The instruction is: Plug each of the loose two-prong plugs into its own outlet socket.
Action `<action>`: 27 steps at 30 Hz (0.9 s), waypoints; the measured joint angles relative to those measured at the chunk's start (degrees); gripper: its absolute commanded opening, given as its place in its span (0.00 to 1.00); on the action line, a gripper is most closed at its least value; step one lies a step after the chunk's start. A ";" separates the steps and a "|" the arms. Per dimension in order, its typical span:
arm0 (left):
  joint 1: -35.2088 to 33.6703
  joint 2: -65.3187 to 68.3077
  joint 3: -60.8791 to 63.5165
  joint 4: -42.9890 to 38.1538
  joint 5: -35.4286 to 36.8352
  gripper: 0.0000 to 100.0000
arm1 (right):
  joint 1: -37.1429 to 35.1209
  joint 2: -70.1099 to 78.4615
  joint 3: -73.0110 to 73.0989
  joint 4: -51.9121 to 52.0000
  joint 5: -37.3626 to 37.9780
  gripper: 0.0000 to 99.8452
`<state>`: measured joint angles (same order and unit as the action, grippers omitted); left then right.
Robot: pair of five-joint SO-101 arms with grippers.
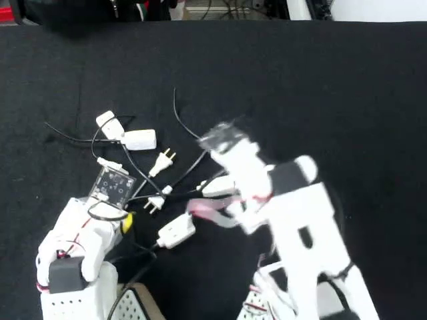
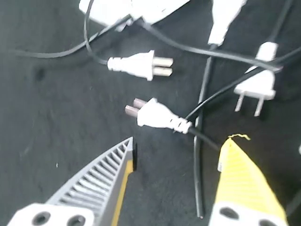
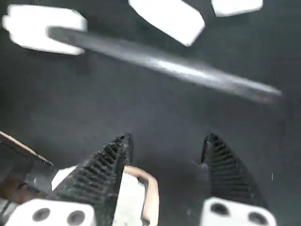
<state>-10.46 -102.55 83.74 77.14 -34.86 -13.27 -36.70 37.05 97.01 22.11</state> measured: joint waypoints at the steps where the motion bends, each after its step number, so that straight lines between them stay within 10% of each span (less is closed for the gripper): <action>1: 1.32 1.23 -0.44 0.00 -0.09 0.31 | 3.08 1.32 -0.62 0.26 0.97 0.24; 8: 13.98 18.20 -7.30 -2.73 -0.53 0.31 | 14.42 8.44 -1.32 -1.67 2.90 0.04; 16: 31.03 44.22 -16.53 -7.03 2.55 0.31 | 23.12 17.05 0.79 -17.05 -6.86 0.07; 27: 34.11 64.18 -16.97 -22.15 7.74 0.23 | 25.58 24.62 7.47 -36.84 -7.74 0.08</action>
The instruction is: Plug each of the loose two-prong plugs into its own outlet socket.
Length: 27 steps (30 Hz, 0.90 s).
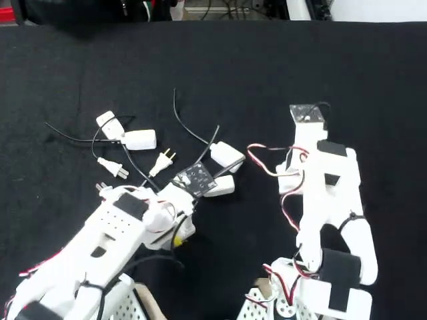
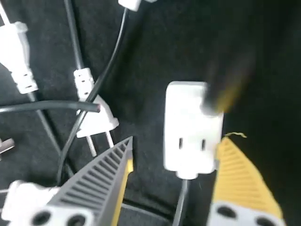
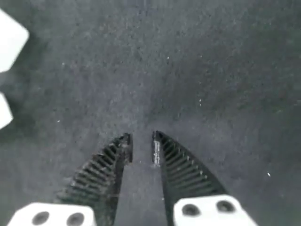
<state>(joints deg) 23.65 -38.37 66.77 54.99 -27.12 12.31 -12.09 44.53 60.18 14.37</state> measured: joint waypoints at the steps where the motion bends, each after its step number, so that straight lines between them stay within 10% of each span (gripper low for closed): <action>1: 0.09 1.23 0.00 -0.97 0.35 0.23 | 0.00 0.26 0.62 -0.97 0.00 0.08; 17: 4.40 2.55 2.81 -7.74 4.48 0.22 | 0.00 1.05 7.47 -13.01 0.00 0.08; 27: 0.70 -10.02 2.81 3.78 4.66 0.22 | 0.00 1.05 7.47 -13.01 0.00 0.08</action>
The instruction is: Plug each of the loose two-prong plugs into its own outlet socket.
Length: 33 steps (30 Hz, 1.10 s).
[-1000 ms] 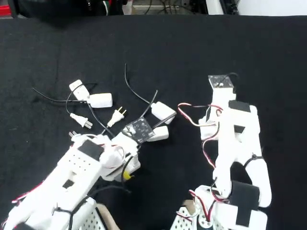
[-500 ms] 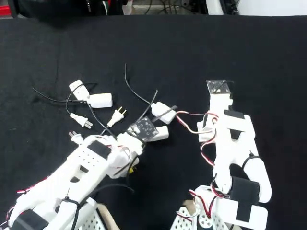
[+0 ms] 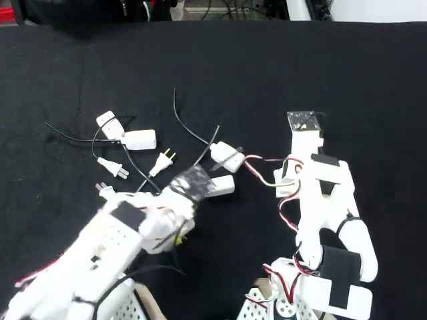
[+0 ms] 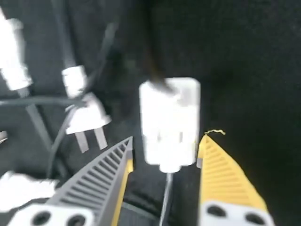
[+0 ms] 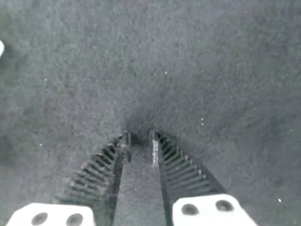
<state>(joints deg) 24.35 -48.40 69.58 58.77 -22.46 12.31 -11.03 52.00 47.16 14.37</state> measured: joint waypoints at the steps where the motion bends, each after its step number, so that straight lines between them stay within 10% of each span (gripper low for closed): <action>1: -1.58 -2.64 0.00 1.23 0.09 0.22 | 0.00 0.00 0.09 0.00 0.00 0.08; 14: -2.73 -27.25 3.78 10.46 0.00 0.28 | 0.00 0.00 1.23 -1.05 0.00 0.08; 33: -2.02 18.46 -2.99 -8.18 0.00 0.26 | 0.00 0.00 1.23 -1.05 0.00 0.08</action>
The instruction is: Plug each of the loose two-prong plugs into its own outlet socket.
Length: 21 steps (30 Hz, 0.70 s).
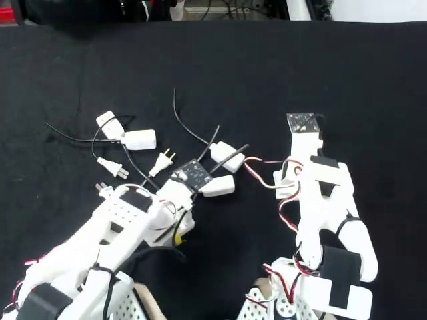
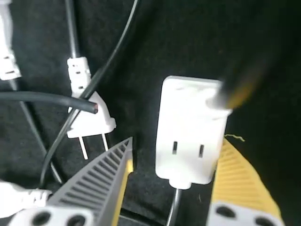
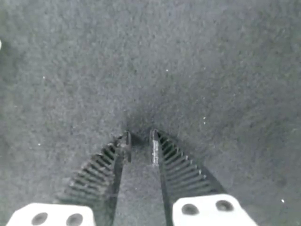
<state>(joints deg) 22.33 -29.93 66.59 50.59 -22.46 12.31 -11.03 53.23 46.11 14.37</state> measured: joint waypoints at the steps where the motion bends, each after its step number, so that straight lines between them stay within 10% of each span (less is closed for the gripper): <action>1: 0.00 0.18 -0.18 -0.09 0.00 0.24 | 0.00 0.00 0.00 0.00 0.00 0.08; 21: 2.73 0.35 -3.08 6.86 0.26 0.03 | 0.00 0.00 0.00 0.00 0.00 0.08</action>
<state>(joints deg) 25.05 -29.58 63.52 57.45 -22.20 12.31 -11.03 53.23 46.11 14.37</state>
